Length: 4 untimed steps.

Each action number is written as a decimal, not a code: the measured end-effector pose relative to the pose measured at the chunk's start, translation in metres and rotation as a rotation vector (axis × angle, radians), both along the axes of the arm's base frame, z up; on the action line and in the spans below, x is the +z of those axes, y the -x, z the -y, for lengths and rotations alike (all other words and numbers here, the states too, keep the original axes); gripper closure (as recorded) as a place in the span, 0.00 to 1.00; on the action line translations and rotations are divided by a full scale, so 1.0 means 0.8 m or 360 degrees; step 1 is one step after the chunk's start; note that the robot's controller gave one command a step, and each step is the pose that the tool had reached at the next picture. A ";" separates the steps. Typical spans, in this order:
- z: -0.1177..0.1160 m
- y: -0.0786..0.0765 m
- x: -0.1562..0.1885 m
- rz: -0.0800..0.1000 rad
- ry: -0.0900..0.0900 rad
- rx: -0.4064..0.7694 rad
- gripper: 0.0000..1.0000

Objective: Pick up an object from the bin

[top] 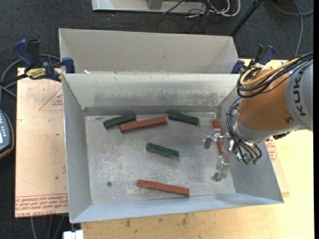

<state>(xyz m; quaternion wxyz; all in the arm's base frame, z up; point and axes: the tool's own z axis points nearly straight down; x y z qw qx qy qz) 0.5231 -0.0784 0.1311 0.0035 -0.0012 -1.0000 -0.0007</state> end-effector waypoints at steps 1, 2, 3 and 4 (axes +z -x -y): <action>-0.147 -0.036 -0.079 0.0011 -0.0006 0.0128 0.00; -0.178 -0.044 -0.037 0.0021 -0.0003 0.0072 0.00; -0.178 -0.046 -0.021 0.0016 0.0000 -0.0111 0.00; -0.180 -0.050 -0.080 0.0007 0.0001 -0.0171 0.00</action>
Offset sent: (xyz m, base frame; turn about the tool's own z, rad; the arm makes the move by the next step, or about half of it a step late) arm 0.0285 0.1114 -0.0611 -0.0719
